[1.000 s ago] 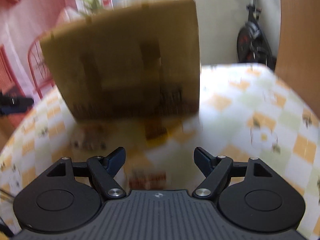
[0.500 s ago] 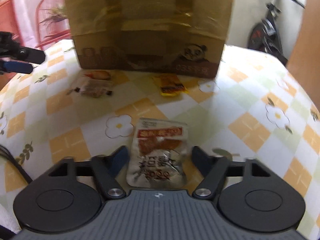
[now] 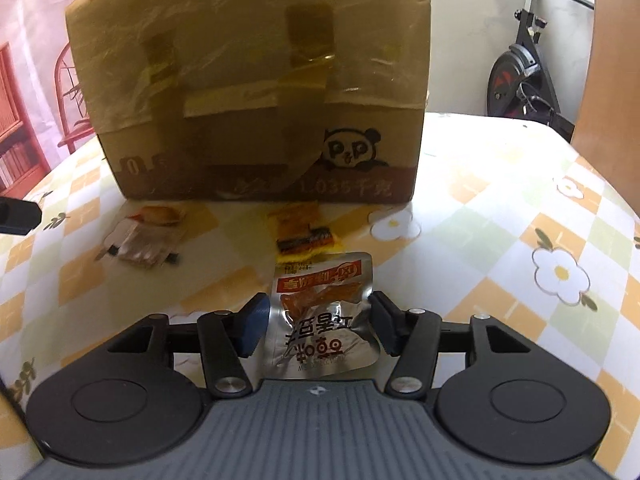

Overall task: Organize snacks
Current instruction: 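Move both tools back down to the remaining snacks on the table, then grasp the sausage packet with the left tool while the right tool grasps the silver pouch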

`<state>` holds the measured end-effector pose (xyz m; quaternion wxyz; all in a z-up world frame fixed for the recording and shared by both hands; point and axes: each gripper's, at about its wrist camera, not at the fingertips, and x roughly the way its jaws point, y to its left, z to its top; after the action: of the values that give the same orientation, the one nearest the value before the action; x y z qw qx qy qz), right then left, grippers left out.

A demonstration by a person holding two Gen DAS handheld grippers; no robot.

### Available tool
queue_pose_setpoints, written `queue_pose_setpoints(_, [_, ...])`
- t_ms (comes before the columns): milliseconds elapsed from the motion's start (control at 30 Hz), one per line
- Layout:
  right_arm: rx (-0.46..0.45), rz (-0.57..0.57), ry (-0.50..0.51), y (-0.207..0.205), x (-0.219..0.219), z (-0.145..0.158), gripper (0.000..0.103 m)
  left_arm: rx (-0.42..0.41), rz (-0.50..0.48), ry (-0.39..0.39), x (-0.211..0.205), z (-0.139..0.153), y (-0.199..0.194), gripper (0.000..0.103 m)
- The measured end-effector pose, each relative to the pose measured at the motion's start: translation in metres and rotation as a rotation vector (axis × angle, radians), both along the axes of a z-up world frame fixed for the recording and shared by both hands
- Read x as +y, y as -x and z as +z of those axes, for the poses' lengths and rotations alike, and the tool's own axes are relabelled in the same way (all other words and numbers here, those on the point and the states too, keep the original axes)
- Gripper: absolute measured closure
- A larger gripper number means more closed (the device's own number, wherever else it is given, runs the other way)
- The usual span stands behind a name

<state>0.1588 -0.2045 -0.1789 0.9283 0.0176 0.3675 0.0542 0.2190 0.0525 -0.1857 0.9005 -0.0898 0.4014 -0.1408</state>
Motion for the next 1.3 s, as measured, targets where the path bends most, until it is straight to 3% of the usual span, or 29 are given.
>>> queue_pose_setpoints(133, [-0.046,0.018,0.043,0.006,0.004,-0.006,0.045,0.016,0.0,-0.007,-0.007,-0.006,-0.006,0.034])
queue_pose_setpoints(567, [-0.062,0.023,0.029,0.007,0.002,-0.007,0.045,0.007,-0.011,-0.021,-0.047,-0.023,-0.063,0.034])
queue_pose_setpoints(733, [-0.063,0.021,0.014,0.007,0.0,-0.007,0.045,0.002,-0.014,-0.086,-0.067,-0.033,-0.078,0.034])
queue_pose_setpoints(900, [-0.065,0.02,-0.002,0.008,-0.002,-0.007,0.045,0.023,0.009,-0.14,-0.076,-0.047,-0.081,0.036])
queue_pose_setpoints(1033, [-0.065,0.019,-0.014,0.007,-0.003,-0.007,0.045,-0.016,0.001,-0.199,-0.086,-0.051,-0.074,0.036])
queue_pose_setpoints(1133, [-0.067,0.017,-0.021,0.008,-0.004,-0.006,0.045,-0.038,0.0,-0.237,-0.088,-0.053,-0.068,0.046])
queue_pose_setpoints(1300, [-0.068,0.015,-0.029,0.008,-0.004,-0.006,0.045,-0.041,-0.023,-0.203,-0.083,-0.055,-0.051,0.047])
